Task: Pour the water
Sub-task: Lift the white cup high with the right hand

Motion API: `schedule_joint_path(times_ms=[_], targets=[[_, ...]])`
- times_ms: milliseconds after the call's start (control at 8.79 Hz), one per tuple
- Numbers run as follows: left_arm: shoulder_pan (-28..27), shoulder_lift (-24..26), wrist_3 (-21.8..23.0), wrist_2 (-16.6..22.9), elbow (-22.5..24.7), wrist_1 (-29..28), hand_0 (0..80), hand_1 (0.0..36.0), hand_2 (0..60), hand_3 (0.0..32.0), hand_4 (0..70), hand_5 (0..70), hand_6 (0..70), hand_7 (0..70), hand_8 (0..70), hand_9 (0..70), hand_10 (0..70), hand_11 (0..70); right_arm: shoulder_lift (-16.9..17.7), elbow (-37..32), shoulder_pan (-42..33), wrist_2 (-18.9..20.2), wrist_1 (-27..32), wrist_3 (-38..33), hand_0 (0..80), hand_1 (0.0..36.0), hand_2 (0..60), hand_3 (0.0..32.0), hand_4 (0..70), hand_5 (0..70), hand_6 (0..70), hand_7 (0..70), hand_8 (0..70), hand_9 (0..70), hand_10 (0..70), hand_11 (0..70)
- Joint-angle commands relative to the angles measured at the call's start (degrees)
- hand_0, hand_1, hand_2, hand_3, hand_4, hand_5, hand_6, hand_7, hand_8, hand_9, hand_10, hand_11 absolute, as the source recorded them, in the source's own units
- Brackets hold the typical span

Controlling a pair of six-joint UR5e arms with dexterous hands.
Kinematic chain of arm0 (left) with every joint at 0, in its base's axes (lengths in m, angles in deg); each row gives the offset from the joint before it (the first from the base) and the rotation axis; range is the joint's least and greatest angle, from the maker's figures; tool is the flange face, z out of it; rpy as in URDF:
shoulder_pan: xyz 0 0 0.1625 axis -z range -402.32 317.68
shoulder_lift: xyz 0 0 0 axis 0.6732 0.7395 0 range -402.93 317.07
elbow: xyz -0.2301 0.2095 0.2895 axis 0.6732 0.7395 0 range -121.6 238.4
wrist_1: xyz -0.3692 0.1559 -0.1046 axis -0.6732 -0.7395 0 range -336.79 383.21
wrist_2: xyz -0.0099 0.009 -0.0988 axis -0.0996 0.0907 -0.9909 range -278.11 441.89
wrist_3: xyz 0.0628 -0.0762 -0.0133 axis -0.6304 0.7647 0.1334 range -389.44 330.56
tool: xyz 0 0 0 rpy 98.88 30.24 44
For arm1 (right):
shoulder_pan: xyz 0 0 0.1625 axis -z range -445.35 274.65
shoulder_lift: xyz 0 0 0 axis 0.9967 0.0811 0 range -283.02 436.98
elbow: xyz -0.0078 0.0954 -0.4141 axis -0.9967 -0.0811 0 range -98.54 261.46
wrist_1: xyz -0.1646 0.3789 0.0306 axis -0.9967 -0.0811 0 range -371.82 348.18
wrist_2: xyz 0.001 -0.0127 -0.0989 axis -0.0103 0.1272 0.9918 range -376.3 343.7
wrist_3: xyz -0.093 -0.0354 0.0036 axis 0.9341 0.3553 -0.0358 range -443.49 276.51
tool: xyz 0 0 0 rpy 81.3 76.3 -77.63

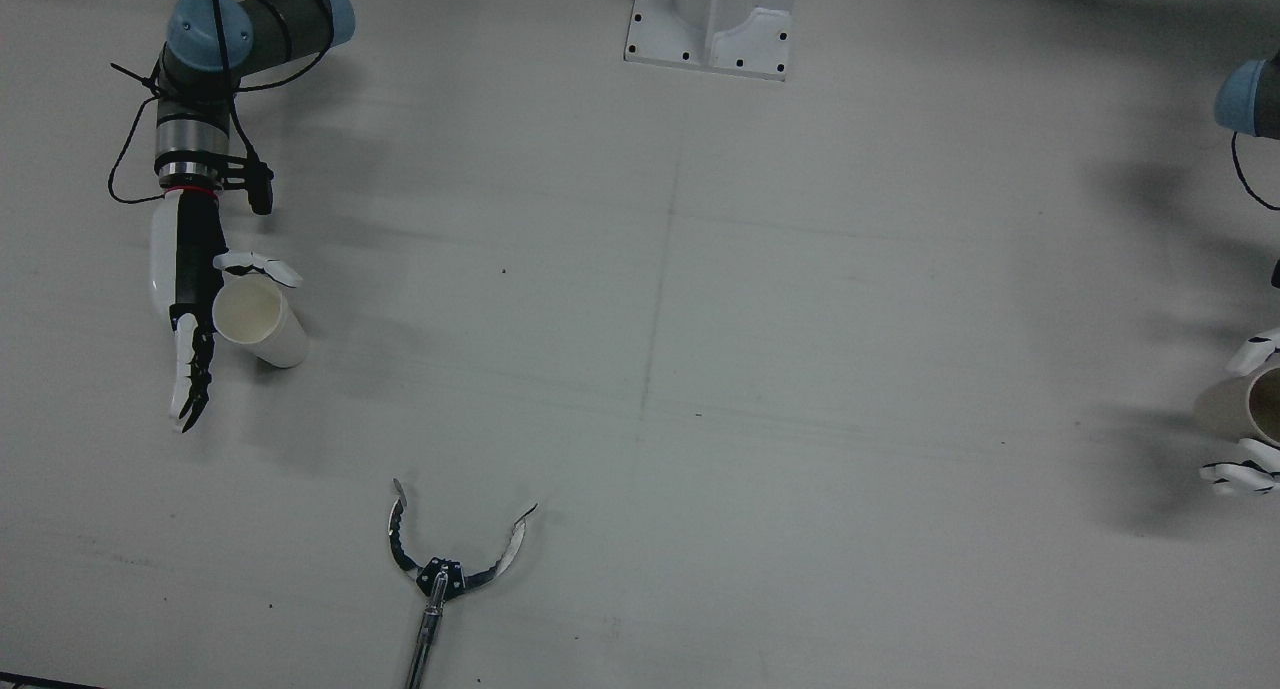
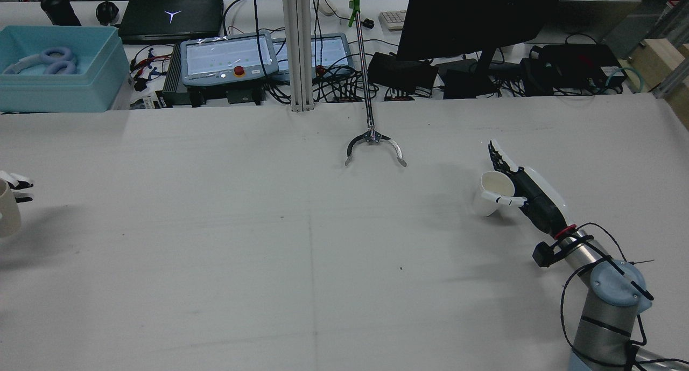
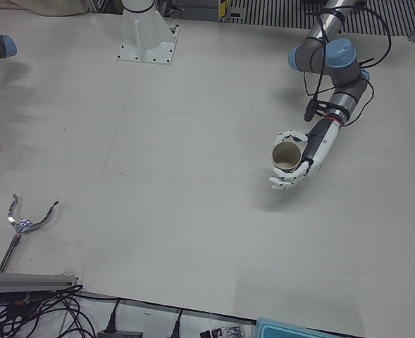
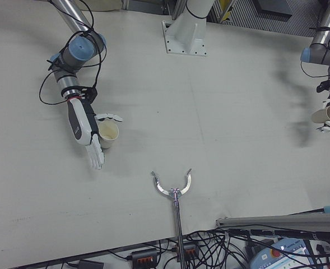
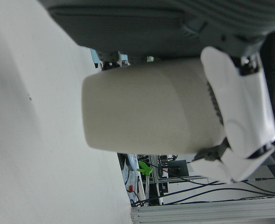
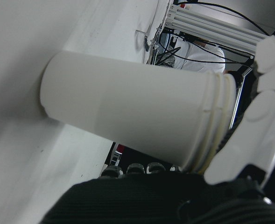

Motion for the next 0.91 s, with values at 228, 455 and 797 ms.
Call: schedule_joint_path(times_ms=[228, 455, 797], targets=[[0.02, -0.05, 0.00, 0.00, -0.16, 0.00, 44.3, 18.7, 51.2, 0.0, 22.7, 42.8, 22.4, 32.8, 17.1, 26.3, 18.1, 27.2, 0.08, -0.48, 1.34, -0.08, -0.06, -0.02, 42.3, 15.2, 20.3, 0.0, 0.0, 0.0, 0.0, 0.0, 0.0, 0.0, 0.0, 0.0], [0.02, -0.05, 0.00, 0.00, -0.07, 0.00, 44.5, 19.0, 51.7, 0.0, 22.7, 43.2, 22.5, 32.9, 17.0, 26.3, 17.9, 26.9, -0.01, -0.04, 1.43, -0.08, -0.06, -0.02, 43.1, 15.5, 19.8, 0.0, 0.0, 0.0, 0.0, 0.0, 0.0, 0.0, 0.0, 0.0], [0.11, -0.14, 0.09, 0.00, -0.07, 0.00, 44.1, 18.7, 51.4, 0.0, 22.4, 43.0, 22.1, 32.6, 16.7, 26.0, 17.8, 26.8, -0.01, -0.13, 1.43, -0.08, -0.06, 0.07, 43.0, 15.7, 20.3, 0.0, 0.0, 0.0, 0.0, 0.0, 0.0, 0.0, 0.0, 0.0]])
